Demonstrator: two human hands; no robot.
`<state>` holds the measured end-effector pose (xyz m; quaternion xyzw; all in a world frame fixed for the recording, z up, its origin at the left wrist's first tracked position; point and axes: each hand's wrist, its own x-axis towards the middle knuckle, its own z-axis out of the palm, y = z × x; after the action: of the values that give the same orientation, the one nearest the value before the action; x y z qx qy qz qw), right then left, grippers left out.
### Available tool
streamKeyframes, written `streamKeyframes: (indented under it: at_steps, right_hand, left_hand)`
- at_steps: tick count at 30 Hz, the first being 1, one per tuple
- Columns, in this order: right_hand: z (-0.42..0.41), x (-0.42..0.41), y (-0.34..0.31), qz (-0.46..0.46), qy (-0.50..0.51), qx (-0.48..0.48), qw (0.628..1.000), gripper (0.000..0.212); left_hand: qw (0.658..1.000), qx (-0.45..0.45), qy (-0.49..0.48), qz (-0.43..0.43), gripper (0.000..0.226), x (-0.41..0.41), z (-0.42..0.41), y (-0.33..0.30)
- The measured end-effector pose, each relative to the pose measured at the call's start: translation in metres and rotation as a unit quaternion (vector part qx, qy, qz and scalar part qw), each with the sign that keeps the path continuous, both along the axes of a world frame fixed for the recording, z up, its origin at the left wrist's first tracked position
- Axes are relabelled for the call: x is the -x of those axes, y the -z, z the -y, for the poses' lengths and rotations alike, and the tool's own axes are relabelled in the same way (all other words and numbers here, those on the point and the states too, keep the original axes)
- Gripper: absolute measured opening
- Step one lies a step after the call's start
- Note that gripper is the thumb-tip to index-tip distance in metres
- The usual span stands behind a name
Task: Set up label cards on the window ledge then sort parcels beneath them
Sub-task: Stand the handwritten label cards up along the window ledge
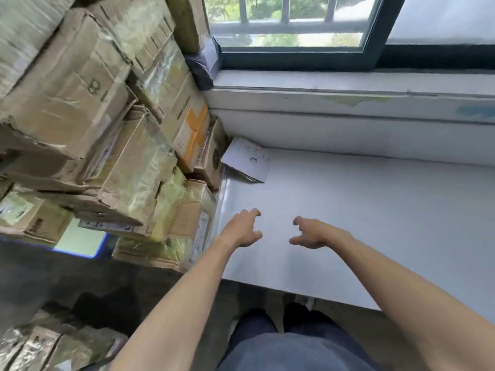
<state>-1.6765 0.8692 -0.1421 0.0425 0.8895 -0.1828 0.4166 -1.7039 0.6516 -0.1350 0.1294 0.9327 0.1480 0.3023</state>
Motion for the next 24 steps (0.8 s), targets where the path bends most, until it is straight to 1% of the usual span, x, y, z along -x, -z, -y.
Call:
streamKeyframes:
  at_steps: [5,9,13,17,22,24]
  right_hand:
    - [-0.021,0.043,-0.001,-0.006,-0.023,0.021,1.0,0.07]
    - [-0.029,0.065,0.009,0.019,-0.042,0.027,0.999,0.07]
    - [-0.034,0.083,0.017,0.036,-0.055,0.03,0.997,0.072]
    - [-0.037,0.104,0.018,0.038,-0.053,0.034,0.997,0.072]
    - [-0.038,0.138,0.021,0.033,-0.041,0.049,0.997,0.074]
    - [-0.036,0.15,0.025,0.037,-0.035,0.061,0.997,0.077]
  left_hand:
    - [0.999,0.038,-0.013,-0.007,0.06,0.036,-0.021,-0.011]
    - [0.996,0.08,-0.02,-0.017,0.062,0.064,-0.024,-0.009]
    - [0.992,0.112,-0.014,-0.049,0.067,0.092,-0.021,-0.006]
    - [0.988,0.136,-0.009,-0.068,0.066,0.121,-0.018,-0.003]
    - [0.977,0.19,0.027,-0.092,0.079,0.168,-0.013,0.008]
    - [0.975,0.202,0.023,-0.089,0.083,0.189,-0.015,0.014]
